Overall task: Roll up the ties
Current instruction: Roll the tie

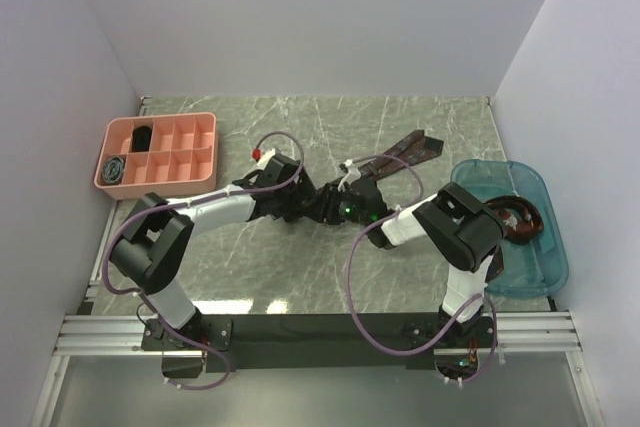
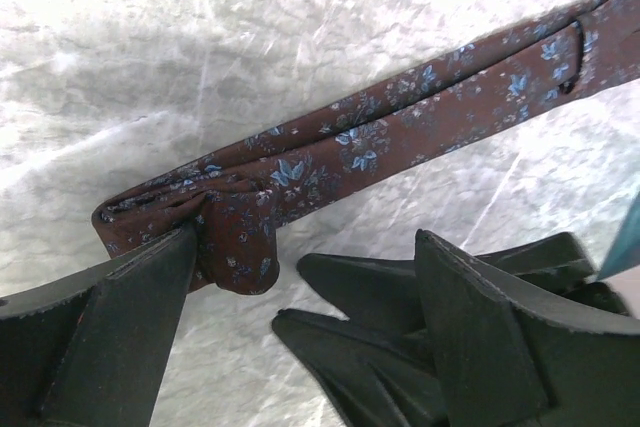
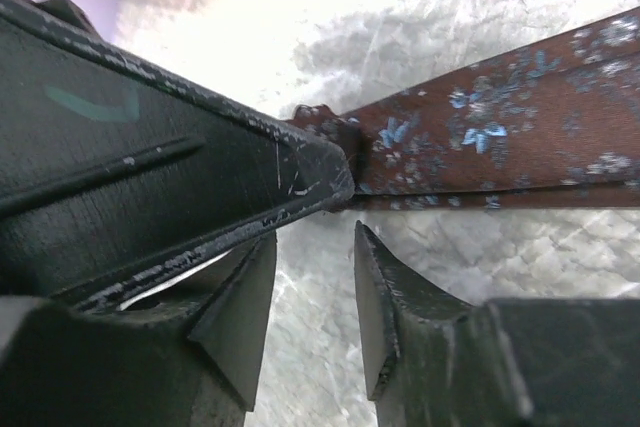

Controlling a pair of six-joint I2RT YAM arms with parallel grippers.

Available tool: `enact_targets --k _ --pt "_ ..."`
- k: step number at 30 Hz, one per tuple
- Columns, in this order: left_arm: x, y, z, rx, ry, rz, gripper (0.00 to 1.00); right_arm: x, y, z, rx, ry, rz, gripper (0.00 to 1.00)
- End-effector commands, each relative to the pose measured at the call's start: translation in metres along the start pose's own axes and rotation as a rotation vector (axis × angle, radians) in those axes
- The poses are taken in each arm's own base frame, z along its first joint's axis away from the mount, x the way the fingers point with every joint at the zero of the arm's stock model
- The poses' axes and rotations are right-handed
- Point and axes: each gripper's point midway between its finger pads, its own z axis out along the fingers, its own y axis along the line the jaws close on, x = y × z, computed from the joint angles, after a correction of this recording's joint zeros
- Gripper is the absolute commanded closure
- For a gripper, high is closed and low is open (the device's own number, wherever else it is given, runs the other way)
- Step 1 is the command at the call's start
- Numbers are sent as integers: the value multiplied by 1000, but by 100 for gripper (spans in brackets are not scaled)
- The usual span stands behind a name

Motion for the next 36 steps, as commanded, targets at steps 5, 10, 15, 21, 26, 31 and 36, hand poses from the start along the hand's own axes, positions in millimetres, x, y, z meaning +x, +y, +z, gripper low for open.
enact_targets --k 5,10,15,21,26,31,36 --pt "20 -4 1 32 76 -50 2 -21 22 6 -94 -147 57 52" --pt "22 -5 0 29 85 -73 3 -28 17 4 -66 -211 110 52" --pt "21 -2 0 6 82 -83 5 -35 3 4 5 -268 137 54" --pt "22 -3 1 -2 89 -82 6 -32 7 16 -7 -236 134 57" --pt "21 -3 0 -5 87 -76 6 -22 -10 18 56 -220 150 68" --pt "20 -3 -1 3 82 -80 5 -8 -38 15 138 -193 220 94" --pt "8 -8 -14 30 32 -81 3 7 -66 12 212 -149 292 100"
